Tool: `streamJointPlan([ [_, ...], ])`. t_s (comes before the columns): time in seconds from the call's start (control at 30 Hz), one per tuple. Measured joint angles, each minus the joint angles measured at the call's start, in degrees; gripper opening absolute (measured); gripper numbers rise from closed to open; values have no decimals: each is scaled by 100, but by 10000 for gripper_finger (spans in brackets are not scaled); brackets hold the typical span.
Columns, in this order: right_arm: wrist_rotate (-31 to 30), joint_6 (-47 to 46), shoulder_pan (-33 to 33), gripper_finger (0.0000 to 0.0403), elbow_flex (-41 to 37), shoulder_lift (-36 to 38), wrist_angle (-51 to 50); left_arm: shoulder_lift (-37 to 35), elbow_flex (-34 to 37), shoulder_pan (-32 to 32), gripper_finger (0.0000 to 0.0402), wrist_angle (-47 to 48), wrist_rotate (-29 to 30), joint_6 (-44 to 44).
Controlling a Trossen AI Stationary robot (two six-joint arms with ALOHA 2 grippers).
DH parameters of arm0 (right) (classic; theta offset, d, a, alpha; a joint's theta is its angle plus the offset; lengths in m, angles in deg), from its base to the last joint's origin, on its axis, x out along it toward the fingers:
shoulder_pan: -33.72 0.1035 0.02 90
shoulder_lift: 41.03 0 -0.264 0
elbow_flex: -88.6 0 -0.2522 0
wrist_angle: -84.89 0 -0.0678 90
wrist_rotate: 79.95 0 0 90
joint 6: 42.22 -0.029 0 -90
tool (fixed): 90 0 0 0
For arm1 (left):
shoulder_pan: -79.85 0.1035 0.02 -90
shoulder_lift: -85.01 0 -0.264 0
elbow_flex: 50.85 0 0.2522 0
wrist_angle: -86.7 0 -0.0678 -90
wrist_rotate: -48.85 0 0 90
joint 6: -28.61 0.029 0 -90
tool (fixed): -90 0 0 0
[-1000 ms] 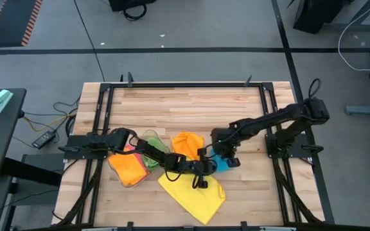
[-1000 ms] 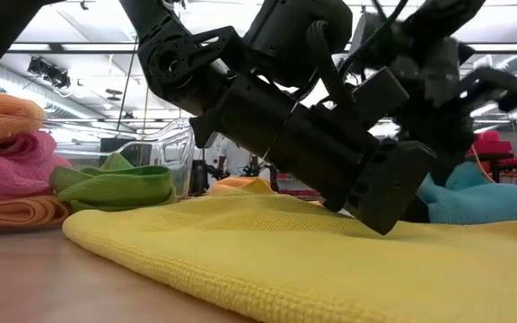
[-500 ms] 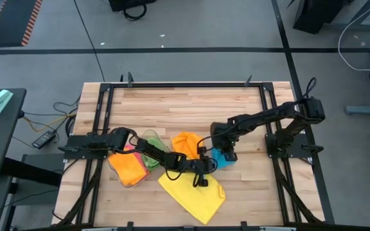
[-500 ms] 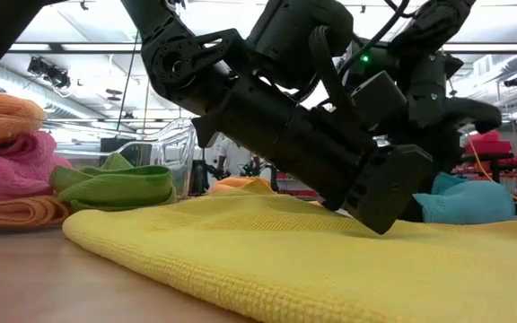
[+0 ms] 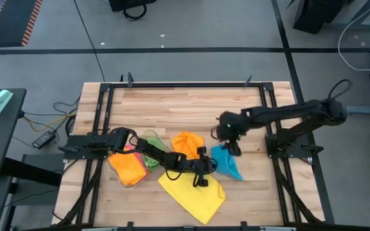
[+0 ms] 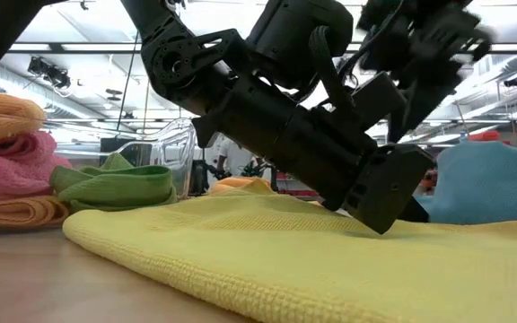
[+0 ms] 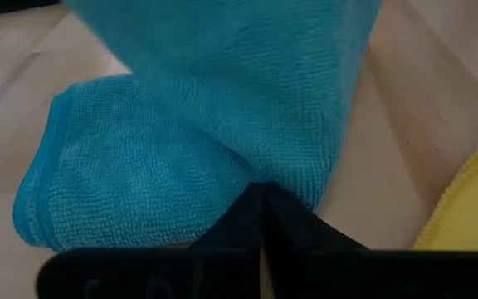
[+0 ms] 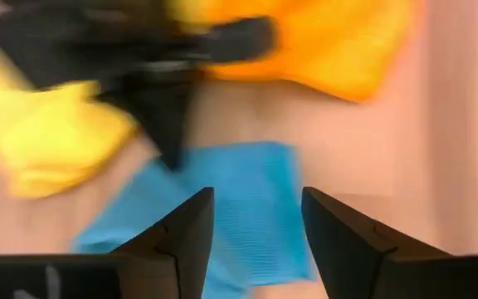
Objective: Fold microfiber towels
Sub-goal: Fold the blue microfiber cloth
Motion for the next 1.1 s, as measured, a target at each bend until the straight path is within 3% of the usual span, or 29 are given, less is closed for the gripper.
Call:
streamJointPlan([
  [0.2,-177,-531,1198,175,-372,249,523,0,0,2,24,4,22,0],
  [0.37,-1512,-1150,2212,168,-372,323,275,-23,4,-4,11,26,22,27],
  [0.53,-2430,-2050,2663,160,-388,327,-756,-76,13,-7,16,89,4,31],
  [0.63,-2457,-2240,2840,156,-650,308,-529,-76,13,-7,27,103,10,27],
  [0.87,-2445,-2245,2942,148,-1328,250,1087,-79,13,-7,30,105,25,-87],
  [1.1,-2465,-1994,2944,147,-868,290,727,-96,13,-7,11,136,22,-120],
])
